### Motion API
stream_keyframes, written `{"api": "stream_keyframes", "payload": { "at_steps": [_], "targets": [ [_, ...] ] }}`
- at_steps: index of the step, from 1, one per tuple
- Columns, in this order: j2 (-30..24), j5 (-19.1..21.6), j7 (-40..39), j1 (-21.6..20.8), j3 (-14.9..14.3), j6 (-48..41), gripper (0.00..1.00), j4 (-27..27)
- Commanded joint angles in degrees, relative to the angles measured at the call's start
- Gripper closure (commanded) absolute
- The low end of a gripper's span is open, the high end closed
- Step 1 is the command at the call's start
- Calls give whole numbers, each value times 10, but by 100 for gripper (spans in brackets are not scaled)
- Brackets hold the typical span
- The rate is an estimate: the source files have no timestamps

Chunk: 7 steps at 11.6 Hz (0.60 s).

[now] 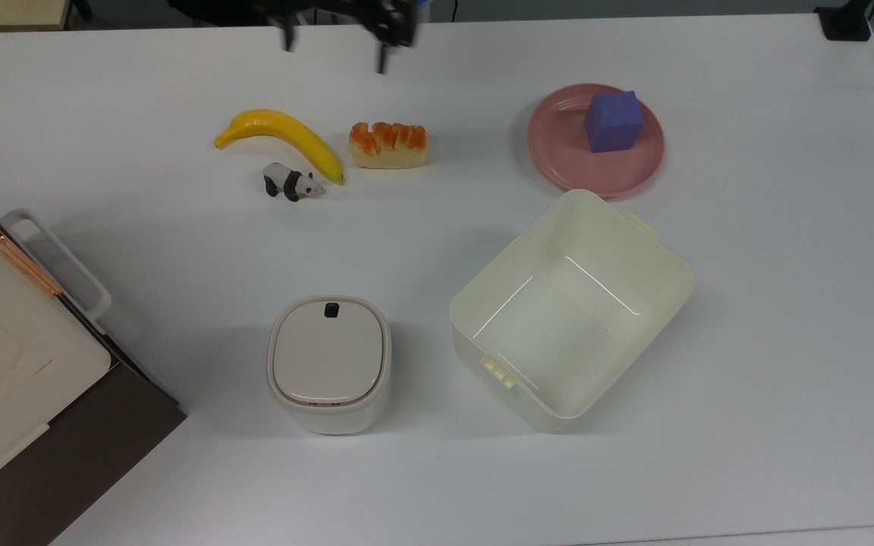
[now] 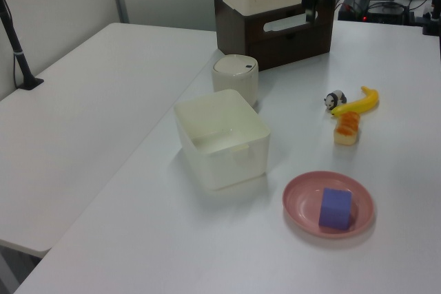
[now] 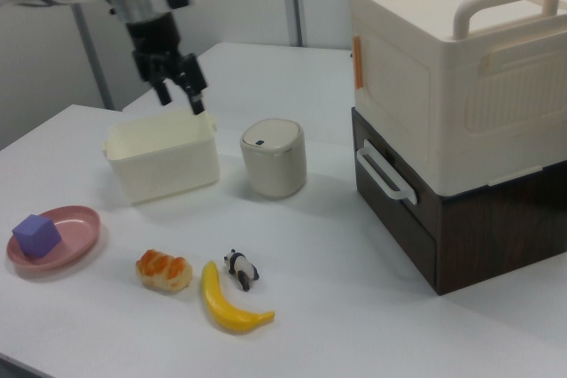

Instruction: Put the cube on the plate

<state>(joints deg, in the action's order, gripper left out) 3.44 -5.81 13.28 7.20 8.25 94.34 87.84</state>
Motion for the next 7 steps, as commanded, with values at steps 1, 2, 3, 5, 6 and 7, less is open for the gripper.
{"api": "stream_keyframes", "payload": {
  "at_steps": [1,2,3,5,6,7],
  "targets": [
    [-18,57,-91,-16,-98,-14,0,-20],
    [-19,64,-118,-15,-114,-17,0,-20],
    [-19,71,-130,-15,-135,-20,0,-21],
    [-26,91,-149,-16,-171,-21,0,-21],
    [-28,91,-150,-17,-177,-22,0,-21],
    [-33,91,-156,-15,-178,-31,0,-21]
  ]
}}
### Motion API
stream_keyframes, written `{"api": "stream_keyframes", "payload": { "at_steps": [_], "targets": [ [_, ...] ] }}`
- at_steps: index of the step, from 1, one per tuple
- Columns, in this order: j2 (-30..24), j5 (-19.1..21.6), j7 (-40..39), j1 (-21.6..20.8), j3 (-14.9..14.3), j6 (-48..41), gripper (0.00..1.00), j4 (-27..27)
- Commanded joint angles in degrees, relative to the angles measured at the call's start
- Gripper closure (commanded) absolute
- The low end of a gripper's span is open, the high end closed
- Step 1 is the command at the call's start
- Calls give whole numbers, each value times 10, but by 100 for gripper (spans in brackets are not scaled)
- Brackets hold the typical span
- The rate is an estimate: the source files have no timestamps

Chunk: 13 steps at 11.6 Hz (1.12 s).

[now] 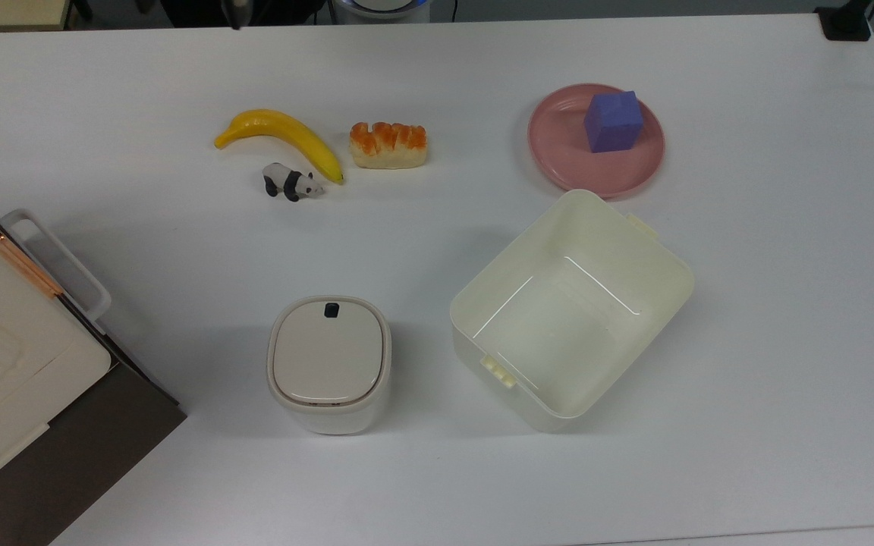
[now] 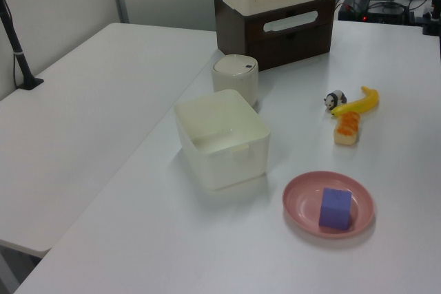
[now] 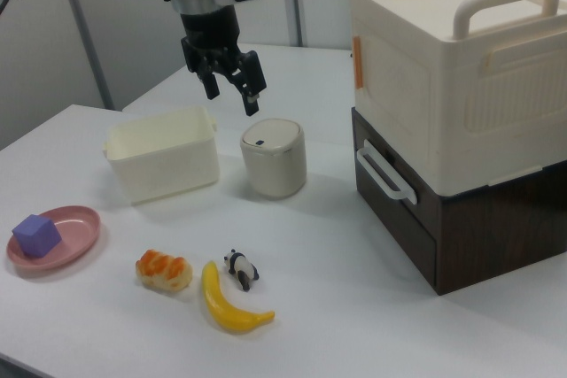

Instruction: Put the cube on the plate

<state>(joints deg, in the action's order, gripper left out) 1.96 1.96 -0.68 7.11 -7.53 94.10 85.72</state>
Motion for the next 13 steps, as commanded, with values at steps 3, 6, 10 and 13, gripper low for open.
{"api": "stream_keyframes", "payload": {
  "at_steps": [3,6,10,13],
  "targets": [
    [-14,12,-76,-15,-34,-118,0,-40],
    [-16,13,-49,-38,-37,-124,0,-32],
    [-8,21,-29,-41,-33,-124,0,-23],
    [-13,19,-35,-46,-33,-122,0,-21]
  ]
}}
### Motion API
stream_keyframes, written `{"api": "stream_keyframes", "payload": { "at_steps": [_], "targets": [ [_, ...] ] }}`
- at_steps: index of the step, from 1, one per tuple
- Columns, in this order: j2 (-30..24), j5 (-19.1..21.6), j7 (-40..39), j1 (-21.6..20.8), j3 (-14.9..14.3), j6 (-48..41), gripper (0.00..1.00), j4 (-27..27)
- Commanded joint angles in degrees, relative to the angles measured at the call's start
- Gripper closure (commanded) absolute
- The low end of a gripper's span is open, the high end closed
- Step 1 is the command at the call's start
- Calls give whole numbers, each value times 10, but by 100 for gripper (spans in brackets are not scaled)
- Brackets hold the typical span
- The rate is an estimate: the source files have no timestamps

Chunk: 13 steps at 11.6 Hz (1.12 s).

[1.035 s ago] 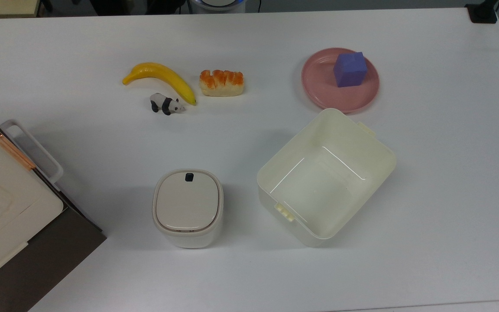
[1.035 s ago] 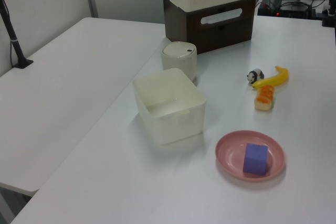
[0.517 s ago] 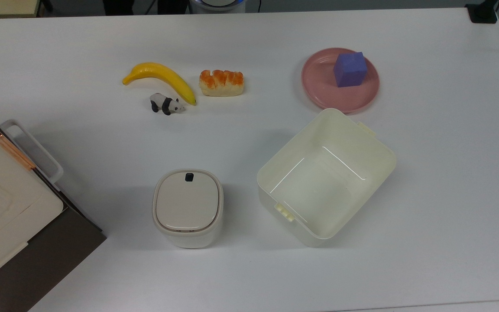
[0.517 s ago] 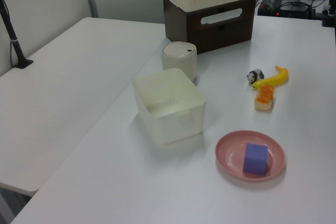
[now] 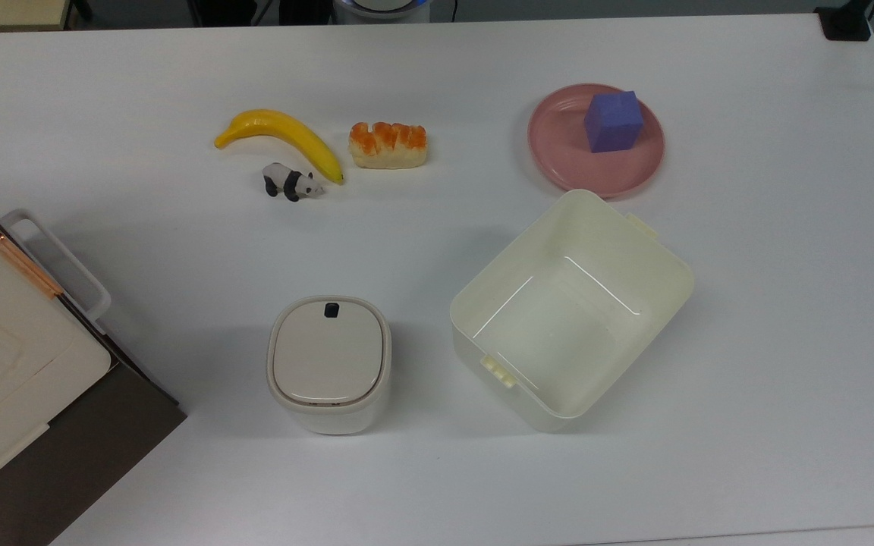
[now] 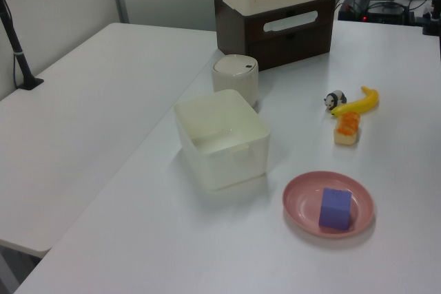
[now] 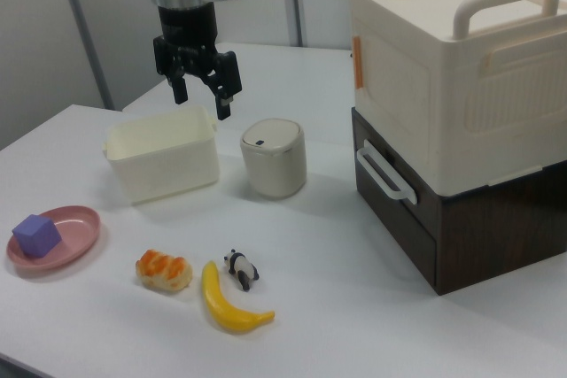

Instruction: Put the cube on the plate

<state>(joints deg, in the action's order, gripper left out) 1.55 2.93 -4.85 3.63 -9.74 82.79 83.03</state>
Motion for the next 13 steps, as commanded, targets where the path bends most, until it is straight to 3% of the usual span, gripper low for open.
{"api": "stream_keyframes", "payload": {
  "at_steps": [1,4,8,13],
  "targets": [
    [-8,10,-12,-11,-12,-2,0,6],
    [-7,18,-48,-10,-14,41,0,10],
    [-9,16,12,-20,-9,61,0,24],
    [-7,16,19,-16,-17,71,0,23]
  ]
}}
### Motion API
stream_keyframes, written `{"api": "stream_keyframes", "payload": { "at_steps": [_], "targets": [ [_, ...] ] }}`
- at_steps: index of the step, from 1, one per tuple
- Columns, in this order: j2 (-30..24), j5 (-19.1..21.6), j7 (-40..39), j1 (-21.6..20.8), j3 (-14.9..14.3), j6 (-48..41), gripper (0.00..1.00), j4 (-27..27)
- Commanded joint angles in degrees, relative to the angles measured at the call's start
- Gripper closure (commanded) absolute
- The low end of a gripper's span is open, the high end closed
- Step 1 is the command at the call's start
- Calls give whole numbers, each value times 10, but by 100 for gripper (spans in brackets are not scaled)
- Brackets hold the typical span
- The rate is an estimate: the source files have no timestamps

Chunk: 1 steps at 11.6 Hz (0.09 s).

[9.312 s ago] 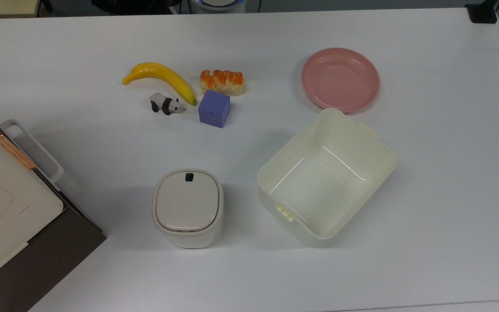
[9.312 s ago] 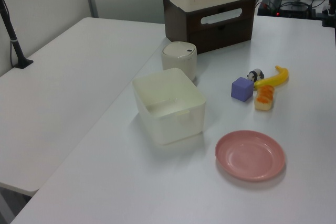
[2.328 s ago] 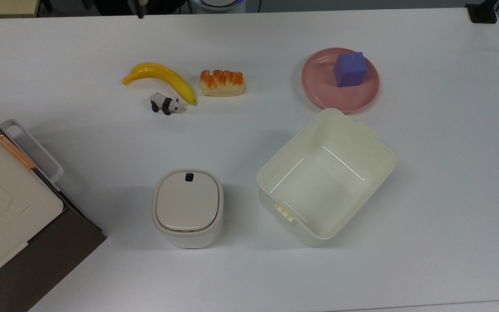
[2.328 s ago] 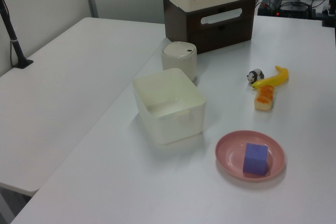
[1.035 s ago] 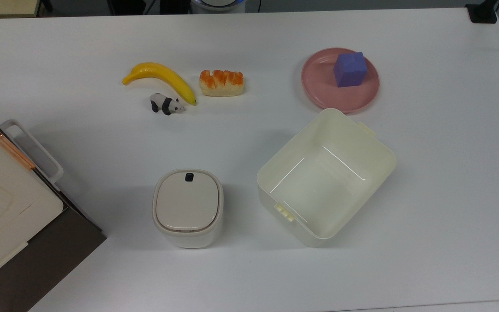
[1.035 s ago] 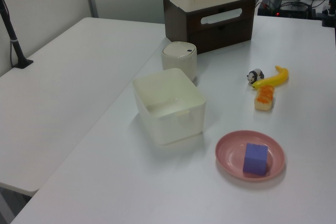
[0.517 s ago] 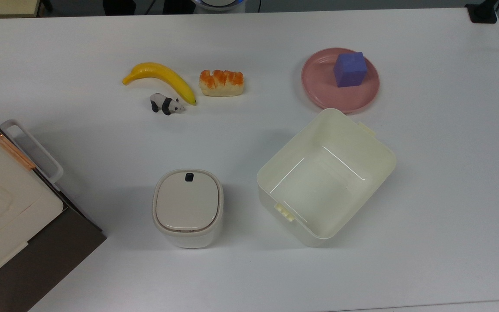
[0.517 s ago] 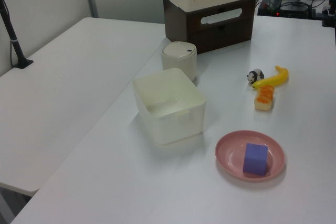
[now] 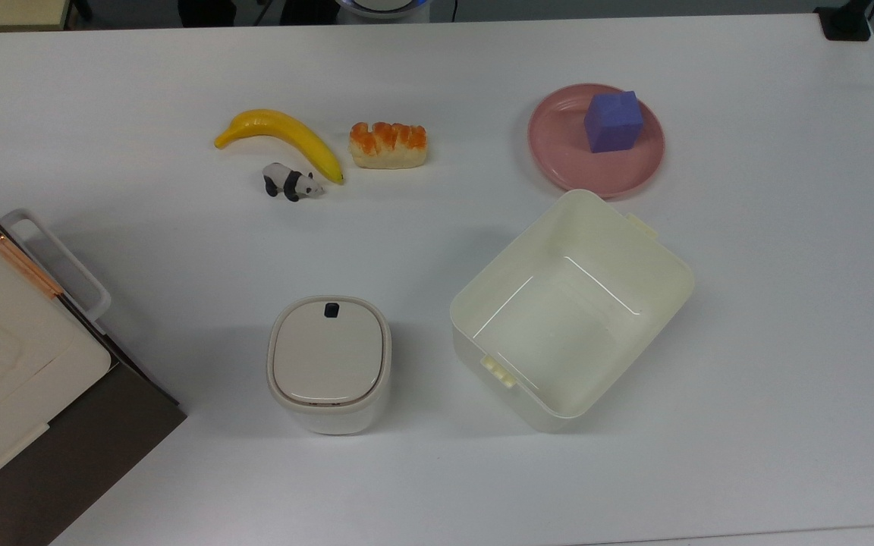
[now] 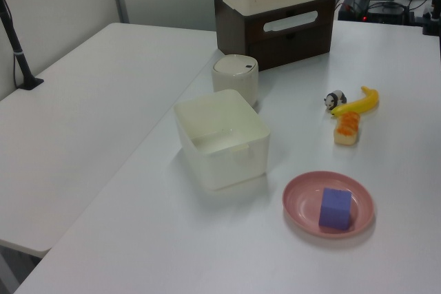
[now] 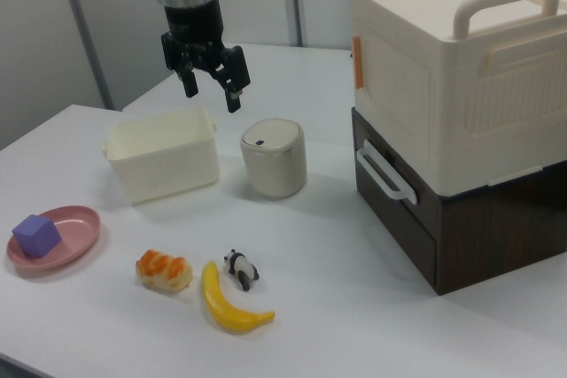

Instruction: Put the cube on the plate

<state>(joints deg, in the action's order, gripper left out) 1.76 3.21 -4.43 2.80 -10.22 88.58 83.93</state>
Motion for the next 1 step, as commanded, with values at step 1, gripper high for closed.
{"api": "stream_keyframes", "payload": {
  "at_steps": [1],
  "targets": [
    [-8,15,15,-9,-12,15,0,14]
  ]
}}
